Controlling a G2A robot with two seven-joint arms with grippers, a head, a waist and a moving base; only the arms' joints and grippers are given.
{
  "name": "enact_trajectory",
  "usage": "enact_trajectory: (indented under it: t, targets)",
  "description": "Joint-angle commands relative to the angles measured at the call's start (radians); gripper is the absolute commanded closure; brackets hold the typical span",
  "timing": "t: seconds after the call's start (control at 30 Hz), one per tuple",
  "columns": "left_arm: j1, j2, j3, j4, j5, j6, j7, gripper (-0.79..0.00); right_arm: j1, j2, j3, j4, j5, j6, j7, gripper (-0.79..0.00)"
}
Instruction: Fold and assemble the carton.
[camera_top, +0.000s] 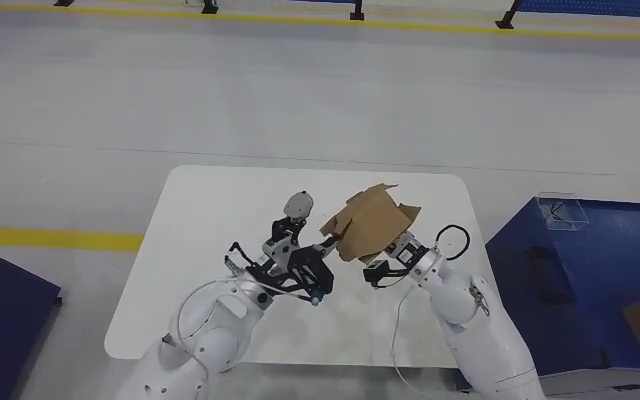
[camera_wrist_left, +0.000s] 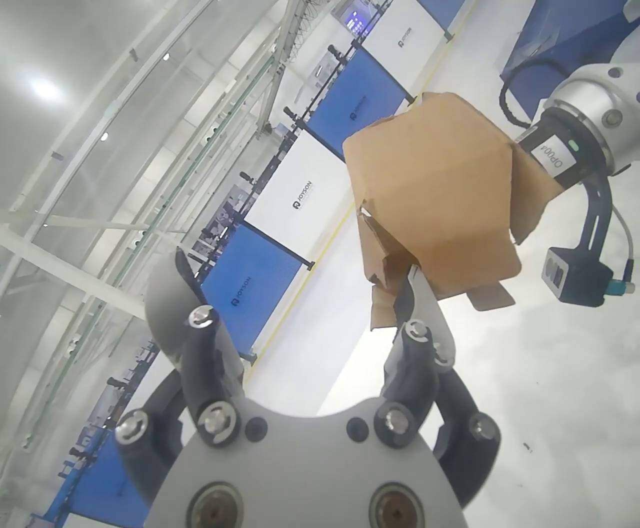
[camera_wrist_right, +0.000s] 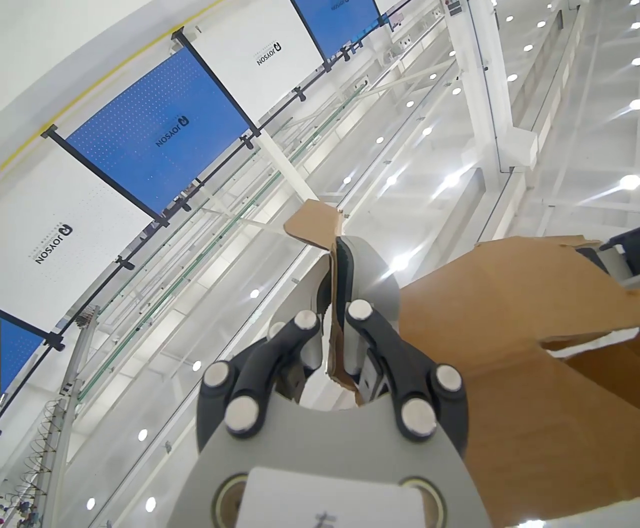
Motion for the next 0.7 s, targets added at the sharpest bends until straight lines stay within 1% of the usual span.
enact_trajectory:
  t: [0.0,0.07,0.13,0.2,0.33,0.4,0.57,0.67]
  targets:
    - [0.002,-0.002,-0.002,0.004,-0.014,-0.010,0.002,-0.637,-0.001,0.000,0.003,-0.004,-0.001,0.002,-0.003,0.000]
    - [0.002,-0.004,-0.001,0.006,-0.015,-0.014,0.002,-0.637,-0.004,0.000,0.004,-0.010,-0.007,0.010,-0.003,0.000]
    - [0.003,-0.007,0.006,0.011,-0.021,-0.020,0.005,-0.616,-0.012,-0.001,0.004,-0.019,-0.010,0.016,-0.002,0.000]
    - [-0.002,-0.011,0.015,0.017,-0.029,-0.025,0.006,-0.613,-0.019,-0.002,0.004,-0.027,-0.012,0.018,0.000,0.000]
    - [-0.021,-0.021,0.041,0.033,-0.026,-0.027,0.006,-0.573,-0.029,-0.004,-0.003,-0.040,-0.017,0.027,0.000,0.000]
    - [-0.028,-0.025,0.048,0.037,-0.022,-0.022,0.004,-0.499,-0.032,-0.005,-0.005,-0.041,-0.016,0.027,0.000,0.000]
    - [-0.041,-0.033,0.054,0.043,-0.019,-0.025,-0.007,-0.474,-0.033,-0.006,-0.008,-0.044,-0.038,0.034,0.002,0.000]
    - [-0.046,-0.036,0.058,0.047,-0.017,-0.040,-0.019,-0.413,-0.040,-0.006,-0.007,-0.056,-0.102,0.047,0.034,0.000]
